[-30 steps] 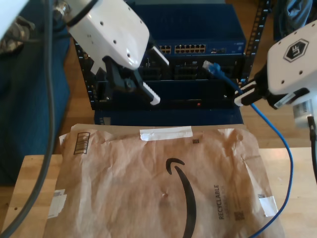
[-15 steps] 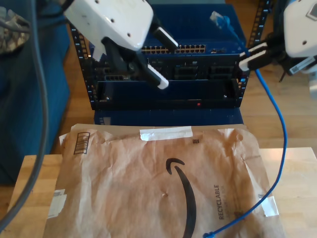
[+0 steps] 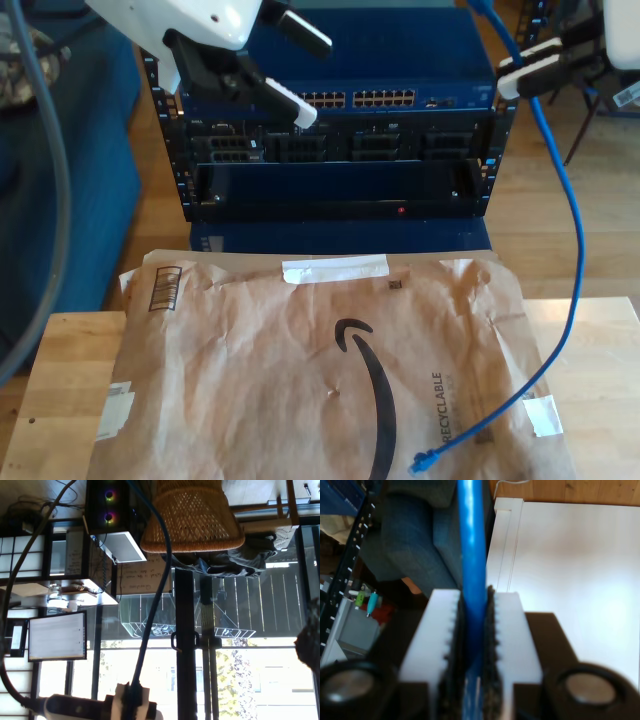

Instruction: Grab the cable and plug it in

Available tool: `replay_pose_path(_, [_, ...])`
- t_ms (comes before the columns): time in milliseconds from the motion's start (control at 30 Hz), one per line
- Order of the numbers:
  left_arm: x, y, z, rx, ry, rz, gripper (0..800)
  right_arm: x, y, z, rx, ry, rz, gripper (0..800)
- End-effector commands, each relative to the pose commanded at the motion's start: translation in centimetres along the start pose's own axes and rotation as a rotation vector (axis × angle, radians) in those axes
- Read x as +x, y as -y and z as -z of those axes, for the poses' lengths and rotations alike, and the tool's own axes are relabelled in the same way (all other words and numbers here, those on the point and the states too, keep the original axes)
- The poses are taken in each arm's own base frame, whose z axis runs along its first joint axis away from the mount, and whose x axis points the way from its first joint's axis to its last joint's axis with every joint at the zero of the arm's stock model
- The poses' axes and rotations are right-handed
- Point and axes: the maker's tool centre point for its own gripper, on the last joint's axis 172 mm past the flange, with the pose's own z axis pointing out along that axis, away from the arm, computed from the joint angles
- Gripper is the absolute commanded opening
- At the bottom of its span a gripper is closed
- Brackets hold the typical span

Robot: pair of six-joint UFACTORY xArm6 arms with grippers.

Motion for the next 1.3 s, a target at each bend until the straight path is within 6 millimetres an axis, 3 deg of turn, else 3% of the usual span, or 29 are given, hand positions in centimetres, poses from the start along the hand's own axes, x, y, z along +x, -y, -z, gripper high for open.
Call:
replay_pose_path(200, [-2.0, -0.2, 1.0, -0.026, -0.011, -0.054, 794, 0.2, 0.0, -0.2, -0.004, -0.001, -0.005, 4])
replay_pose_path(300, [-0.7, -1.1, 0.5, -0.007, -0.004, -0.023, 794, 0.3, 0.2, -0.3, -0.007, 0.0, -0.011, 4])
replay_pose_path(600, [-0.8, -0.8, 0.3, 0.005, -0.004, -0.026, 794, 0.3, 0.2, -0.5, -0.014, 0.005, -0.015, 4])
replay_pose_path(800, [-2.8, -0.4, 0.3, 0.005, -0.011, -0.078, 794, 0.6, 0.3, -0.8, -0.019, 0.003, -0.018, 4])
replay_pose_path(1300, [-4.8, -0.1, 0.3, 0.006, 0.023, -0.115, 794, 1.7, -0.4, -2.4, -0.066, -0.003, -0.034, 4])
